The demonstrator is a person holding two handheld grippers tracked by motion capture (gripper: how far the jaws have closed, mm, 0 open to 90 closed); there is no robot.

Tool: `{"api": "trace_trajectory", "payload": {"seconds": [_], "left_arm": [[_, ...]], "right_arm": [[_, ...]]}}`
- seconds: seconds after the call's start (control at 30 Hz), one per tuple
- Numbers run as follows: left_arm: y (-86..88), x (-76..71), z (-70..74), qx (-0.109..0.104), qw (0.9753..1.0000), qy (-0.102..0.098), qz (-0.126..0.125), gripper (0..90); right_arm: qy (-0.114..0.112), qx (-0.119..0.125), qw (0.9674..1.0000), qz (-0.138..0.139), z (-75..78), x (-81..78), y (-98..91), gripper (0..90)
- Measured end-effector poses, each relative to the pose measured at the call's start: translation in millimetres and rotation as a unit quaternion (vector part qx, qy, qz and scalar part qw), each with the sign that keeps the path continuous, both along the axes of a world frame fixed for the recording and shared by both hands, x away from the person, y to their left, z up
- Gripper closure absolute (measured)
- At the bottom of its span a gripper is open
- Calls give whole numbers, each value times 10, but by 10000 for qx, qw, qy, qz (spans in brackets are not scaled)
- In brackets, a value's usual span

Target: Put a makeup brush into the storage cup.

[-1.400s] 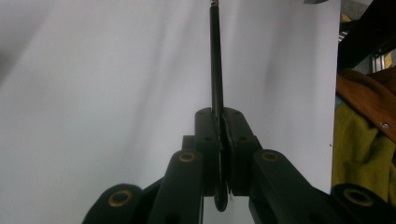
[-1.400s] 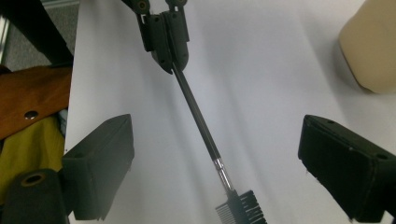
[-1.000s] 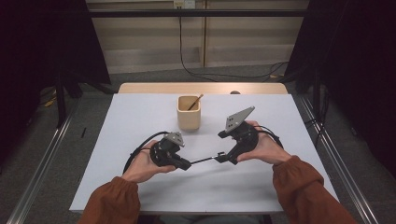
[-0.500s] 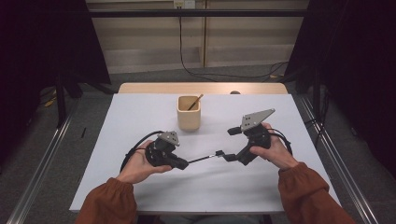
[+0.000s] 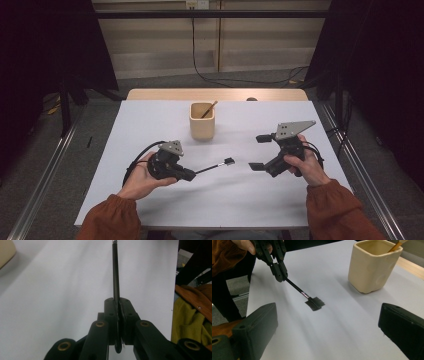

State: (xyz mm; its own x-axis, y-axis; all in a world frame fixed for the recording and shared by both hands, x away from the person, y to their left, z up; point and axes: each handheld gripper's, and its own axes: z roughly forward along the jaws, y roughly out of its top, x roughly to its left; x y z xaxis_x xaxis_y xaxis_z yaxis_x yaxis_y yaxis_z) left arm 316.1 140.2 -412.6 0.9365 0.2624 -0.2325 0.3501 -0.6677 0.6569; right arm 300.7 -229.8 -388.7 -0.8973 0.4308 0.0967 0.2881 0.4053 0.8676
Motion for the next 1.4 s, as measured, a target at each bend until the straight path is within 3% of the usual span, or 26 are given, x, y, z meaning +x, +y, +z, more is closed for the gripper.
{"api": "trace_trajectory", "payload": {"seconds": [0.13, 0.2, 0.47, 0.77, 1.13, 1.4], "left_arm": [[44, -14, -5, -130, 9998, 90, 116, 856], [79, -20, 8, -125, 9998, 43, 133, 855], [244, -51, 29, -193, 9993, -32, 306, 856], [350, -128, 24, -514, 9978, -55, 410, 856], [382, -203, -60, -865, 9949, -96, 516, 857], [263, -328, -25, -1107, 9927, -113, 464, 857]], "right_arm": [[-51, 144, 9998, -101, 8, -60, -41, 22], [18, 222, 9997, -85, 4, -86, -58, 26], [-98, 363, 9988, -323, -64, -222, -155, 21], [-151, 550, 9975, -419, -132, -305, -146, 21], [-165, 562, 9973, -448, -165, -308, -99, 28], [-191, 532, 9974, -454, -182, -313, -52, 33]]}}
